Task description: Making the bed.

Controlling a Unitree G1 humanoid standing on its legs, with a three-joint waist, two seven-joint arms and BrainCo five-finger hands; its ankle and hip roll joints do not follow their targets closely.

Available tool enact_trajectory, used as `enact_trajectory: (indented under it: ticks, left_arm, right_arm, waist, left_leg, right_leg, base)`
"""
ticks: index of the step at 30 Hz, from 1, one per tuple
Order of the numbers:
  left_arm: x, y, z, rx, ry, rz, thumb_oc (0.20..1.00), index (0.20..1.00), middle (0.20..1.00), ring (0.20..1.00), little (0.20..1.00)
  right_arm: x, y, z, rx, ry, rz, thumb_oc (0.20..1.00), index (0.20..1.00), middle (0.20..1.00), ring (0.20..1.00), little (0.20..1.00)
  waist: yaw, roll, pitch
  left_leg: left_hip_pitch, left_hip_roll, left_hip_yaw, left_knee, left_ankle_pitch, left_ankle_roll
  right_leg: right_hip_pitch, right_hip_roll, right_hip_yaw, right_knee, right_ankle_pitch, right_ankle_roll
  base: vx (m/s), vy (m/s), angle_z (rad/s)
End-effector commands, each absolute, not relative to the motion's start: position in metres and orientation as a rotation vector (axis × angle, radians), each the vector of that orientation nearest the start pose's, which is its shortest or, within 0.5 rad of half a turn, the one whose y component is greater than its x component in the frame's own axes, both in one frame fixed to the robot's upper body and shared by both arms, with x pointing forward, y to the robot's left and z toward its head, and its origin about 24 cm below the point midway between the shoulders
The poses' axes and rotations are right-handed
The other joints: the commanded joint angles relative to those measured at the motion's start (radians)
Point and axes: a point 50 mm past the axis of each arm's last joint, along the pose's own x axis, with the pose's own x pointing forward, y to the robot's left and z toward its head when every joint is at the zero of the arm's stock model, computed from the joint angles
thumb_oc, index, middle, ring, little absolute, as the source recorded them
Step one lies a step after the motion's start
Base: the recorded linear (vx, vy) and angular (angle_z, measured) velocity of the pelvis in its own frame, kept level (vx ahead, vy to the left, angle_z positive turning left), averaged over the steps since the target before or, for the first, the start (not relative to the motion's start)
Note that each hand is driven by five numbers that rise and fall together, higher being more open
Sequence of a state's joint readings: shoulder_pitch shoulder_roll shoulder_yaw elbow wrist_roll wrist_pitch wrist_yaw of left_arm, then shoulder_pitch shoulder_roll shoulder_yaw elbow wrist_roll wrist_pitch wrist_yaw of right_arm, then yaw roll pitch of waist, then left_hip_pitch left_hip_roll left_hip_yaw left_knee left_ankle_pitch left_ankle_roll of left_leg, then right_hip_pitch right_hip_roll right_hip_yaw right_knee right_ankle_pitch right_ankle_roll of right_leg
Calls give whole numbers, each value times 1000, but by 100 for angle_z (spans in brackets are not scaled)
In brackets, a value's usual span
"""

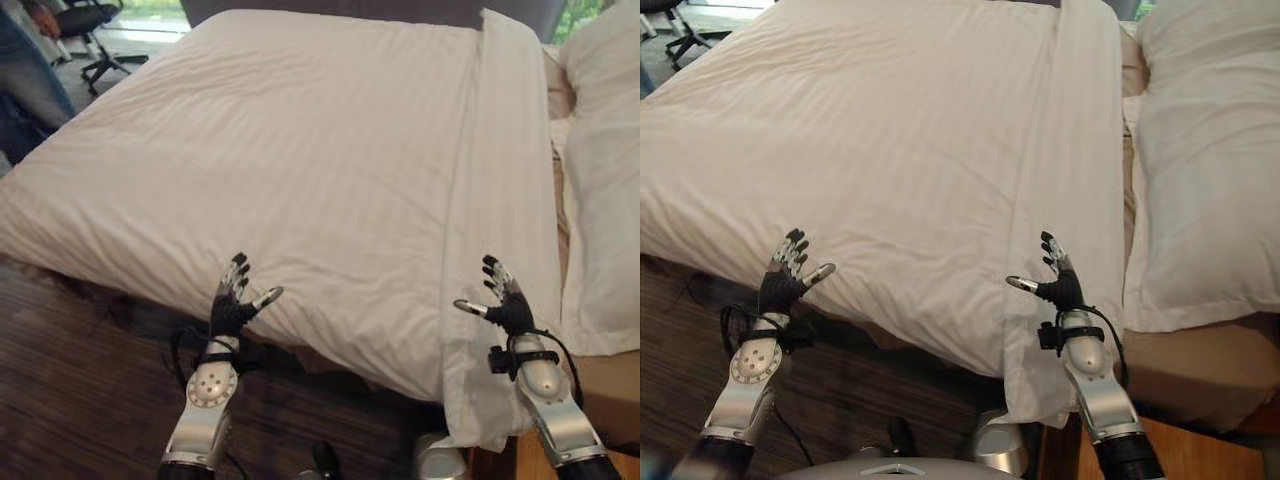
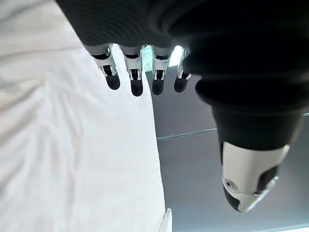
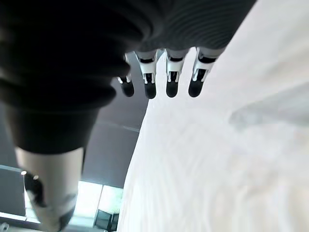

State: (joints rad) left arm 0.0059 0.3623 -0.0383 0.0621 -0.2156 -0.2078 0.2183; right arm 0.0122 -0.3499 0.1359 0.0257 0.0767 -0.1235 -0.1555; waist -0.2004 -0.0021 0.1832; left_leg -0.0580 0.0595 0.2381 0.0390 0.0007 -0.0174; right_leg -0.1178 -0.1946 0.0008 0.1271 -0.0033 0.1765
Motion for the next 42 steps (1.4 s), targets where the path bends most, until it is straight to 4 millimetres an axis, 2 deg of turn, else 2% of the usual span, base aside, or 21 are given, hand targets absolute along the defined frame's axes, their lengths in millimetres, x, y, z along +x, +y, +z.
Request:
enact_trajectory:
  ticks: [1, 5, 8, 10, 11, 12, 13, 14, 16, 17, 18, 22, 23, 24, 27, 28, 30, 31, 34, 36, 42]
  left_arm:
    - [244, 238, 98, 107, -347, 246, 1000, 1000, 1000, 1000, 1000]
    - [236, 246, 89, 92, -315, 294, 1000, 1000, 1000, 1000, 1000]
    - [234, 247, 85, 59, -308, 320, 1000, 1000, 1000, 1000, 1000]
    - [236, 244, 82, 32, -304, 317, 1000, 1000, 1000, 1000, 1000]
    - [236, 244, 83, 32, -304, 317, 1000, 1000, 1000, 1000, 1000]
    - [234, 245, 76, 23, -272, 322, 1000, 1000, 1000, 1000, 1000]
    - [233, 245, 75, 23, -272, 322, 1000, 1000, 1000, 1000, 1000]
    - [232, 245, 72, 9, -259, 319, 1000, 1000, 1000, 1000, 1000]
    - [231, 242, 69, 13, -244, 298, 1000, 1000, 1000, 1000, 1000]
    - [230, 242, 69, 12, -244, 298, 1000, 1000, 1000, 1000, 1000]
    - [229, 243, 69, 23, -238, 292, 1000, 1000, 1000, 1000, 1000]
    - [229, 241, 68, 40, -217, 259, 1000, 1000, 1000, 1000, 1000]
    - [235, 231, 72, 47, -234, 206, 1000, 1000, 1000, 1000, 1000]
    - [235, 231, 72, 47, -233, 205, 1000, 1000, 1000, 1000, 1000]
    - [239, 225, 76, 39, -250, 175, 1000, 1000, 1000, 1000, 1000]
    - [240, 222, 77, 20, -259, 170, 1000, 1000, 1000, 1000, 1000]
    - [242, 222, 76, 9, -252, 171, 1000, 1000, 1000, 1000, 1000]
    - [242, 223, 72, 6, -234, 171, 1000, 1000, 1000, 1000, 1000]
    - [240, 222, 72, 21, -230, 150, 1000, 1000, 1000, 1000, 1000]
    - [232, 231, 67, 21, -205, 199, 1000, 1000, 1000, 1000, 1000]
    - [223, 239, 57, -14, -174, 247, 1000, 1000, 1000, 1000, 1000]
  right_arm:
    - [268, -173, 85, -241, -278, 28, 1000, 1000, 1000, 1000, 1000]
    - [273, -168, 92, -265, -304, 57, 1000, 1000, 1000, 1000, 1000]
    - [278, -164, 96, -279, -321, 72, 1000, 1000, 1000, 1000, 1000]
    - [280, -162, 99, -293, -329, 91, 1000, 1000, 1000, 1000, 1000]
    - [281, -162, 99, -293, -330, 91, 1000, 1000, 1000, 1000, 1000]
    - [280, -162, 98, -301, -323, 106, 1000, 1000, 1000, 1000, 1000]
    - [280, -161, 98, -301, -322, 107, 1000, 1000, 1000, 1000, 1000]
    - [280, -167, 98, -323, -315, 97, 1000, 1000, 1000, 1000, 1000]
    - [277, -176, 93, -347, -292, 82, 1000, 1000, 1000, 1000, 1000]
    - [277, -176, 93, -348, -291, 82, 1000, 1000, 1000, 1000, 1000]
    - [272, -188, 89, -370, -265, 53, 1000, 1000, 1000, 1000, 1000]
    - [261, -210, 76, -391, -188, -21, 1000, 1000, 1000, 1000, 1000]
    - [255, -221, 72, -411, -168, -68, 1000, 1000, 1000, 1000, 1000]
    - [255, -221, 72, -411, -167, -69, 1000, 1000, 1000, 1000, 1000]
    - [253, -221, 67, -397, -149, -82, 1000, 1000, 1000, 1000, 1000]
    - [256, -217, 69, -378, -161, -89, 1000, 1000, 1000, 1000, 1000]
    - [257, -213, 67, -364, -156, -84, 1000, 1000, 1000, 1000, 1000]
    - [259, -207, 64, -354, -151, -70, 1000, 1000, 1000, 1000, 1000]
    - [258, -201, 60, -329, -149, -56, 1000, 1000, 1000, 1000, 1000]
    - [255, -203, 55, -331, -123, -58, 1000, 1000, 1000, 1000, 1000]
    - [254, -204, 56, -342, -127, -62, 1000, 1000, 1000, 1000, 1000]
  waist:
    - [53, -12, 19]
    - [119, -6, 35]
    - [146, -5, 65]
    - [154, -35, 90]
    - [154, -34, 88]
    - [147, -51, 81]
    - [147, -49, 81]
    - [135, -51, 67]
    - [100, -27, 39]
    - [100, -28, 39]
    - [63, 0, 21]
    - [28, 38, 10]
    - [24, 44, 13]
    - [23, 49, 8]
    - [29, 33, 18]
    - [28, 22, 35]
    - [29, 14, 40]
    - [31, 17, 51]
    - [47, 22, 46]
    - [85, -9, -4]
    - [92, -8, -26]
  left_leg:
    - [5, 28, -77, -46, -38, -8]
    - [-81, 27, -102, -41, 26, -38]
    - [-132, 20, -142, -10, 41, -66]
    - [-138, 6, -140, 126, -63, -56]
    - [-143, 7, -141, 129, -62, -55]
    - [-116, 15, -118, 242, -137, -45]
    - [-119, 17, -119, 250, -144, -45]
    - [-78, 57, -73, 339, -165, -45]
    - [53, 122, 11, 271, -198, -53]
    - [58, 120, 12, 262, -192, -53]
    - [163, 173, 95, 155, -181, -78]
    - [210, 169, 79, -4, -158, -101]
    - [202, 148, 54, -68, -139, -100]
    - [210, 150, 42, -74, -152, -102]
    - [195, 100, 21, -117, -133, -73]
    - [179, 80, 3, -117, -131, -51]
    - [163, 68, -2, -114, -123, -37]
    - [151, 57, -8, -108, -118, -15]
    - [134, 51, -10, -105, -108, 1]
    - [106, 31, -16, -78, -111, -11]
    - [114, 41, 24, -62, -108, -21]
  right_leg:
    - [88, 145, 72, 127, -258, -110]
    - [169, 127, 32, -138, -220, -141]
    - [175, 128, 3, -180, -196, -148]
    - [133, 93, -42, -197, -138, -144]
    - [130, 94, -43, -197, -136, -144]
    - [107, 79, -61, -200, -117, -147]
    - [110, 81, -62, -200, -118, -147]
    - [102, 74, -100, -206, -112, -151]
    - [100, 81, -159, -203, -119, -140]
    - [101, 80, -158, -205, -117, -141]
    - [93, 77, -219, -193, -120, -131]
    - [70, 58, -284, -160, -104, -117]
    - [44, 28, -324, -135, -74, -109]
    - [51, 32, -314, -136, -90, -102]
    - [10, 2, -310, -114, -41, -83]
    - [-29, -8, -252, -74, -31, -49]
    - [-43, 0, -196, -41, -41, -41]
    - [-42, 33, -118, 75, -93, -40]
    - [-15, 63, -86, 182, -151, -55]
    - [134, 70, -111, -35, -186, -91]
    - [197, 67, -120, -179, -136, -88]
  base:
    - [-295, -294, 117]
    - [-257, -242, 76]
    - [-293, -148, 24]
    - [-377, -159, 51]
    - [-246, -167, 49]
    - [-145, -108, 38]
    - [-271, -172, 64]
    - [-174, -61, 78]
    - [-149, -13, 79]
    - [-155, 90, 86]
    - [-115, 67, 83]
    - [-233, 172, 123]
    - [-119, 177, 89]
    - [-297, 252, 101]
    - [-224, 133, 71]
    - [-268, 114, 66]
    - [-262, 113, 33]
    - [-206, 105, -26]
    - [-123, 25, -24]
    - [-2, -154, -13]
    - [3, -79, -22]
